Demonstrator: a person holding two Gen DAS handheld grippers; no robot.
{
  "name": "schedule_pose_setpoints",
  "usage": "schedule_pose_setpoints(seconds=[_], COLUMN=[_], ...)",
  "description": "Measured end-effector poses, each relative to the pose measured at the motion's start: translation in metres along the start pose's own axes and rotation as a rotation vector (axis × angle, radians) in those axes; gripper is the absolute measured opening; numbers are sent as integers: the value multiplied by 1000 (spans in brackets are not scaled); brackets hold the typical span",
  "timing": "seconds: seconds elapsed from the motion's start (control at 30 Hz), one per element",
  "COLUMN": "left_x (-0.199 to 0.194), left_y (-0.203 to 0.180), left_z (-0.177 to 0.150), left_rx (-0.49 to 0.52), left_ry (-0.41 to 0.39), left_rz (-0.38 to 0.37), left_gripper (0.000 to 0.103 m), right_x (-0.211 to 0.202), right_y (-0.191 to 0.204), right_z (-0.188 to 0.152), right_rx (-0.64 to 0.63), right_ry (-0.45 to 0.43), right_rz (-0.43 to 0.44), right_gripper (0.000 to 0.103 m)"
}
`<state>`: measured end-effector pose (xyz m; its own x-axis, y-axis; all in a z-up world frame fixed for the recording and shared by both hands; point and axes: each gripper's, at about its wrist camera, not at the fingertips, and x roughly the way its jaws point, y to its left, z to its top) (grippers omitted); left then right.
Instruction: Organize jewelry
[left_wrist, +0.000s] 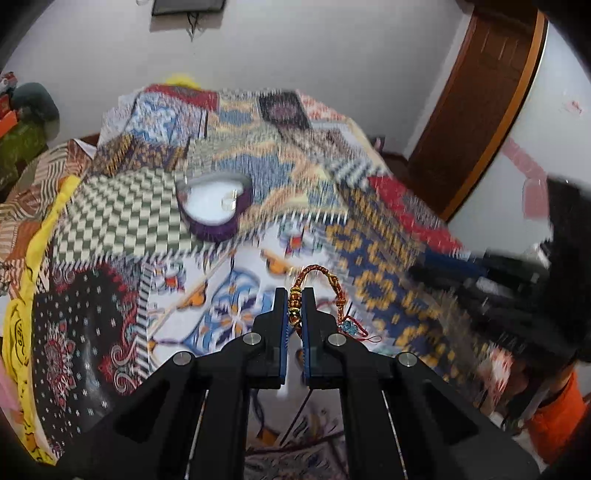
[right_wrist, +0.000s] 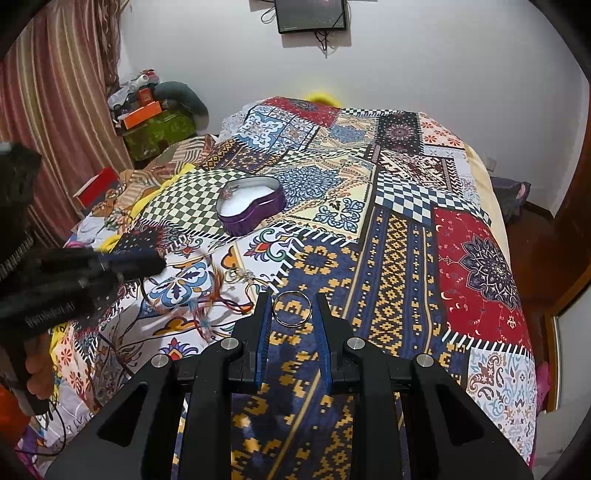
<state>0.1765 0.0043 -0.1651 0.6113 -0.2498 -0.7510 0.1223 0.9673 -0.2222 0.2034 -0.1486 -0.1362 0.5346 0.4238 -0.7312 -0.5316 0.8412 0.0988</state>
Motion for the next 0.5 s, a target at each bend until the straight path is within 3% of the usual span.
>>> schedule_pose_setpoints(seconds=[0.2,0.27,0.33,0.5], left_x=[14,12,7,3], left_y=[6,4,0,-16], left_z=[-14,-14,-12,-5], left_rx=[10,24,37,80], left_ry=[83,80,54,29], left_rz=[25,37,46,27], left_gripper=[8,28,34,34], right_x=[6,5,4,3], right_y=[1,1,0,-3], right_z=[-2,-3,-4,-5], right_rx=[8,10,12,21], right_ry=[15,16,15,13], right_rz=[8,11,10,13], right_gripper=[20,20,20,20])
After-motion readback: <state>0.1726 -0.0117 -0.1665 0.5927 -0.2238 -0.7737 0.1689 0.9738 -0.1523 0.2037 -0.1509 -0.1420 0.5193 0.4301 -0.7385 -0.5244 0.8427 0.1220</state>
